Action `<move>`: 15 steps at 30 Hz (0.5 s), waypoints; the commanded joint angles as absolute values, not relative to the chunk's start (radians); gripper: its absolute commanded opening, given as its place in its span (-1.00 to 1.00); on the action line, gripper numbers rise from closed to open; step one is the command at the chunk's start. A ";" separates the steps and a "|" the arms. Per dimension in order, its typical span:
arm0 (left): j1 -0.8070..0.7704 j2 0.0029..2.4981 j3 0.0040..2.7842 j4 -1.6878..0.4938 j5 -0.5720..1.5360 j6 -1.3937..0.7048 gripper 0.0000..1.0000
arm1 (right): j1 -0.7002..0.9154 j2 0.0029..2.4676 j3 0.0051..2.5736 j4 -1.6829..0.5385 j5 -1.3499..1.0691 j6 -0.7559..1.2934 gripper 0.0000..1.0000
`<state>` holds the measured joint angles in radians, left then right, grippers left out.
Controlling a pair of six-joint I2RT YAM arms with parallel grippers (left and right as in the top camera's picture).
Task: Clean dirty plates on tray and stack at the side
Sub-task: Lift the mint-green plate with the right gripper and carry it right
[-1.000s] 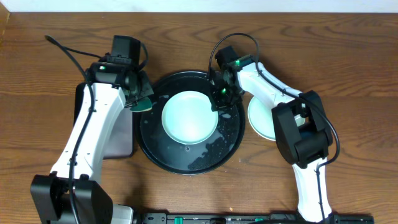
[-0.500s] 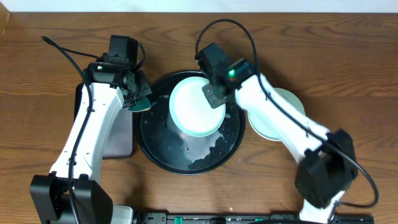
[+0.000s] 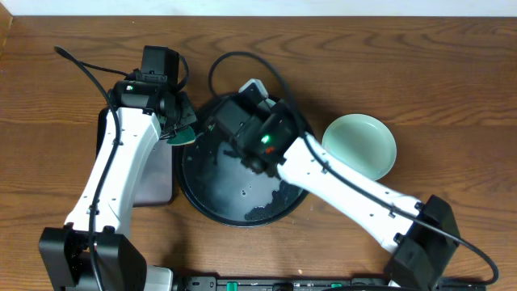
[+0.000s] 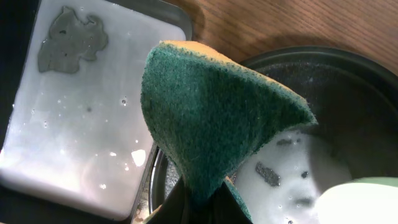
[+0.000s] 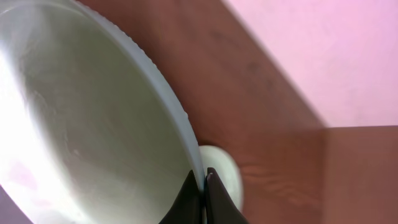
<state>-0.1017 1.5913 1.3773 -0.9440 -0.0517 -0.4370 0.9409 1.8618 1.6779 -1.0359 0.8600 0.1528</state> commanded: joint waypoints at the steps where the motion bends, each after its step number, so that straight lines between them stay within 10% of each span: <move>1: -0.098 1.588 1.391 -0.950 -0.056 -0.420 -0.85 | 0.981 1.821 1.681 -1.040 1.101 0.172 -0.98; 15: -0.098 1.589 1.391 -0.950 -0.056 -0.420 -0.85 | 1.055 1.769 1.681 -1.040 1.349 0.172 -0.98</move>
